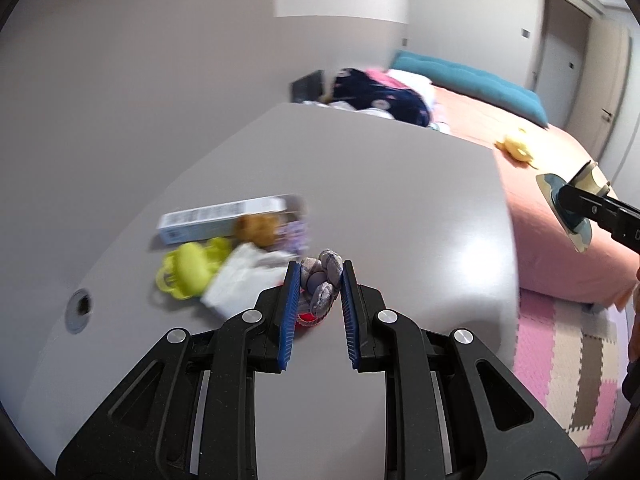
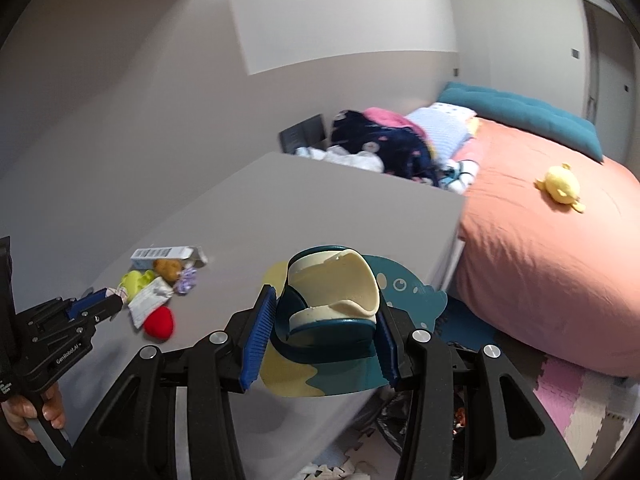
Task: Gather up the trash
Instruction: 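Carry the scrunchie and teal cup over the black bin and open both tools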
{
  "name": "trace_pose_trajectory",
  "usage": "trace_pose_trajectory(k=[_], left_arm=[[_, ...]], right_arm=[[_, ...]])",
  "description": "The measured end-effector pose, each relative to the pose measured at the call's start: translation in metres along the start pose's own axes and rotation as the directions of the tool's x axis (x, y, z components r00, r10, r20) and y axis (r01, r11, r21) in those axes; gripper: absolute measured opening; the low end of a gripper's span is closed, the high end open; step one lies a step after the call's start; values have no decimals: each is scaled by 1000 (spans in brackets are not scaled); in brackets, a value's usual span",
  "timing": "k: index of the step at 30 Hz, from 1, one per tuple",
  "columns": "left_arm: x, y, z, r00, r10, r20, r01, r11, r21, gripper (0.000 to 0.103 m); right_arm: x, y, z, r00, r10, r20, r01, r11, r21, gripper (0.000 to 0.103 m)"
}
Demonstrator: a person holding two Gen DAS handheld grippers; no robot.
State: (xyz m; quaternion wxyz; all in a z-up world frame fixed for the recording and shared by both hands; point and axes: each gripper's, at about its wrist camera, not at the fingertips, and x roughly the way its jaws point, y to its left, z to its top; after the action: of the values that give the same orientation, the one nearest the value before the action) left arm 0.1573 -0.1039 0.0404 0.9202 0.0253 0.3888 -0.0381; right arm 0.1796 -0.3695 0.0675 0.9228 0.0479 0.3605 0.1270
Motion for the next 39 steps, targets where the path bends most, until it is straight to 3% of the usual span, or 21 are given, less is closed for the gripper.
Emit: trace_pose_trajectory(k=[16, 29, 39], left_arm=[[16, -117, 11, 985, -166, -36, 170, 976, 133, 20], [35, -225, 7, 954, -272, -128, 298, 909, 291, 21], [63, -279, 2, 931, -304, -204, 361, 858, 366, 21]], right_arm=[[-49, -104, -17, 989, -143, 33, 137, 982, 132, 48], [-77, -191, -40, 965, -260, 21, 246, 933, 262, 48], [-69, -242, -48, 949, -313, -23, 304, 899, 315, 48]])
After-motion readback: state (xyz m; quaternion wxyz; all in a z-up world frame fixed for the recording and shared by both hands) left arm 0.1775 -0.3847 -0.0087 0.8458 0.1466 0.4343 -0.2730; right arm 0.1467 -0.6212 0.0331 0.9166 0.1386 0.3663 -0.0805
